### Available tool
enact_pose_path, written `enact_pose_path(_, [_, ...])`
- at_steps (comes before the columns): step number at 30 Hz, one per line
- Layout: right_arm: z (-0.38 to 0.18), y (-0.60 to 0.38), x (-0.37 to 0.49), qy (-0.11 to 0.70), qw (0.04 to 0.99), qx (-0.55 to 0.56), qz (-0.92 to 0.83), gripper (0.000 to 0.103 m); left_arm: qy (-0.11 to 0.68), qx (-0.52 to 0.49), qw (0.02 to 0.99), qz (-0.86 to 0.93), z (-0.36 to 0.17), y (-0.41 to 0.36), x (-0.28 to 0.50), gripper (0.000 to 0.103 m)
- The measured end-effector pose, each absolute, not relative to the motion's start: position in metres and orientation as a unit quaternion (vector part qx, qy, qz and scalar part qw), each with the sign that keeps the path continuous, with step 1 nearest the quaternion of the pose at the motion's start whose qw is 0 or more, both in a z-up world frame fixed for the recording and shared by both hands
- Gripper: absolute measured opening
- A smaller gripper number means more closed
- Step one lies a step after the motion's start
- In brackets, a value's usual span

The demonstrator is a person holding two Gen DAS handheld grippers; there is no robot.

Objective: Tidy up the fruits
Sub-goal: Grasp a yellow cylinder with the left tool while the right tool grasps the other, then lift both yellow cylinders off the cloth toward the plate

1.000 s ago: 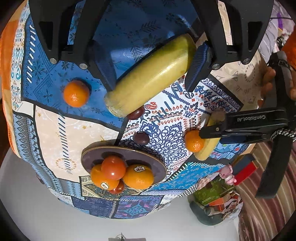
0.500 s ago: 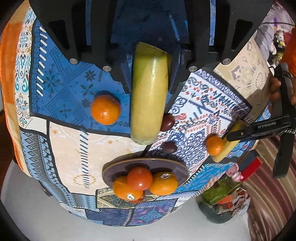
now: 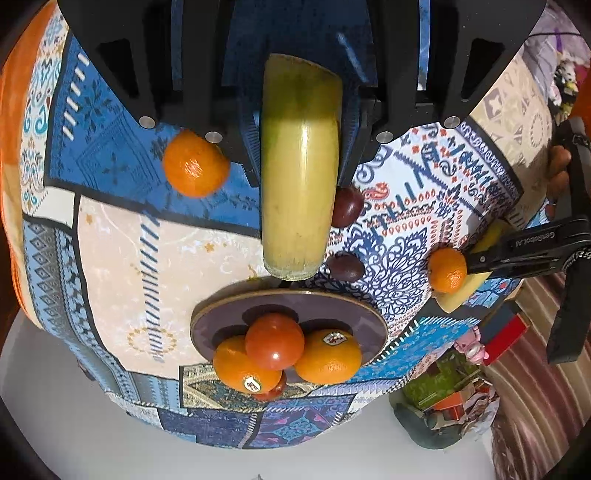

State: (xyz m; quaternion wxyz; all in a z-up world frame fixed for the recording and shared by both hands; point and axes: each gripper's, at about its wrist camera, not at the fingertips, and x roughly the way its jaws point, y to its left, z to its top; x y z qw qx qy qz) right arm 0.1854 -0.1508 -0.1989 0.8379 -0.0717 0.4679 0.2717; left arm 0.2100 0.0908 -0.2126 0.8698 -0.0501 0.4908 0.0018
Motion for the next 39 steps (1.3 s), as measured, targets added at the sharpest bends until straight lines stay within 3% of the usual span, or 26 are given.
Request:
enact_pose_path(22, [-0.149, -0.164, 0.195, 0.402, 0.875, -0.037, 0.269, 0.036, 0.437, -0.040, 0.899, 0.005, -0.160, 0.091, 0.210, 0.037])
enact_pose_path(39, [-0.128, -0.145, 0.233, 0.360, 0.891, -0.044, 0.274, 0.036, 0.414, -0.048, 0.909, -0.020, -0.130, 0.077, 0.258, 0.037])
